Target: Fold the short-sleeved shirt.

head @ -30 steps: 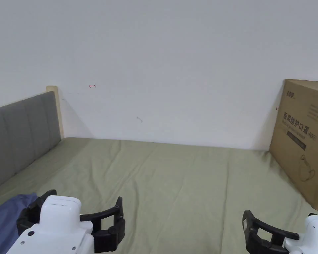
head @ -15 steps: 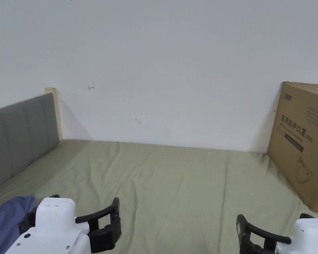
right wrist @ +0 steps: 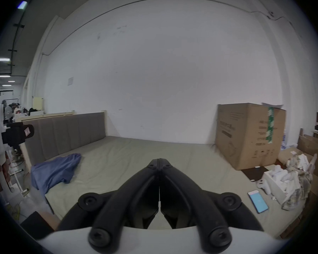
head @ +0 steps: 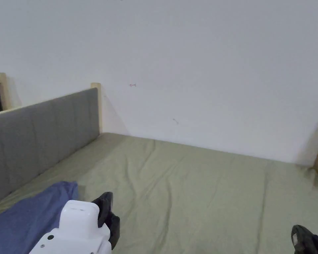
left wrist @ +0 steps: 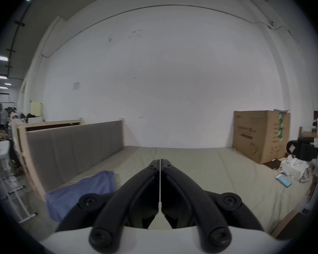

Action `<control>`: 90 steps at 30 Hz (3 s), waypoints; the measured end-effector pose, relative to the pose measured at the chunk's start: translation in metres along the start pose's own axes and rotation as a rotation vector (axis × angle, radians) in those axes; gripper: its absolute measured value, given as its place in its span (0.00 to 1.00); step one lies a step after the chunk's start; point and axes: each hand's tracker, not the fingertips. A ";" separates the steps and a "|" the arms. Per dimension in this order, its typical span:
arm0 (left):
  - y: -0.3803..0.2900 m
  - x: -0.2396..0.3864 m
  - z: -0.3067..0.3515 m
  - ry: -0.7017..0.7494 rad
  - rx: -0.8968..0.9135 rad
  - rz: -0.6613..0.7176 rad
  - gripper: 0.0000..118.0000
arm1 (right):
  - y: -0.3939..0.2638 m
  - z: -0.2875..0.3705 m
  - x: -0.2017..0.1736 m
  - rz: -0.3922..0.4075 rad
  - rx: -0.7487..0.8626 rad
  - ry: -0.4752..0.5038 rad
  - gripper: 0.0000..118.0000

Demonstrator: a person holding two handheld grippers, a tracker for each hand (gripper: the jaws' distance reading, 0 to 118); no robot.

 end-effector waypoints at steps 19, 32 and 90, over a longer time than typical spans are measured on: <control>-0.049 -0.154 0.095 0.469 -0.196 0.049 0.01 | -0.007 -0.043 -0.173 0.108 -0.008 0.481 0.00; -0.143 -0.221 -0.262 0.171 -0.598 0.048 0.01 | -0.065 -0.145 -0.137 0.149 -0.193 0.380 0.00; -0.165 0.431 -0.240 -0.914 -0.950 0.012 0.94 | -0.053 0.072 0.147 -0.035 -0.220 -0.203 0.00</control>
